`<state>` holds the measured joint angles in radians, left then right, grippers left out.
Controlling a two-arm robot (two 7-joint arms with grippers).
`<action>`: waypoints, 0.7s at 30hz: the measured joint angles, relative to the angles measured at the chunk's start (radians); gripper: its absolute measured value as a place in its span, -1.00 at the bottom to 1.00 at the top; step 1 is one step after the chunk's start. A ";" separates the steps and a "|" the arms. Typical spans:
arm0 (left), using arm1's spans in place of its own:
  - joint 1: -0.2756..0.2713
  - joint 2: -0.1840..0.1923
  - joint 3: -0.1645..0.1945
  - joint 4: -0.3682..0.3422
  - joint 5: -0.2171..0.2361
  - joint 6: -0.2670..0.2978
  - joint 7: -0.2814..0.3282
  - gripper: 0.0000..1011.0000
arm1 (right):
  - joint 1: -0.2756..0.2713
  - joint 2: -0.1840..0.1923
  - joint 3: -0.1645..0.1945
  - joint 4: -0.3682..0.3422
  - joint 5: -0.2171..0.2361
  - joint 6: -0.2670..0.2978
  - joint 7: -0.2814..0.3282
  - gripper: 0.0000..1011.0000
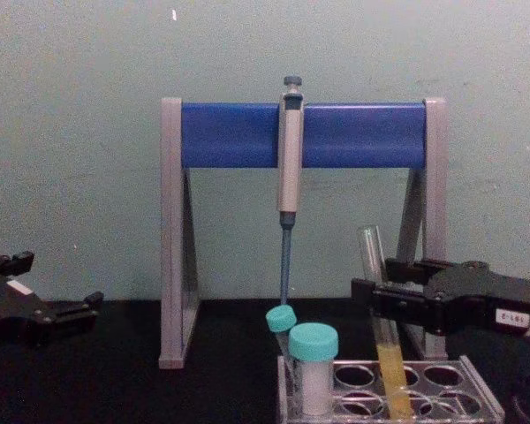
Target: Pick up the test tube from the test tube rack, shake it, then place it back into the test tube rack.
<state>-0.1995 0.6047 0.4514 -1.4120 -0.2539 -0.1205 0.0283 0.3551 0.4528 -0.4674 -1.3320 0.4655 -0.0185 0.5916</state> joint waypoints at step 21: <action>0.000 0.000 0.000 0.000 0.000 0.000 0.000 0.98 | 0.000 0.000 0.000 0.000 0.000 0.000 0.000 -0.55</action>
<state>-0.1995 0.6046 0.4514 -1.4120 -0.2540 -0.1205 0.0283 0.3551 0.4527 -0.4674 -1.3324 0.4656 -0.0189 0.5912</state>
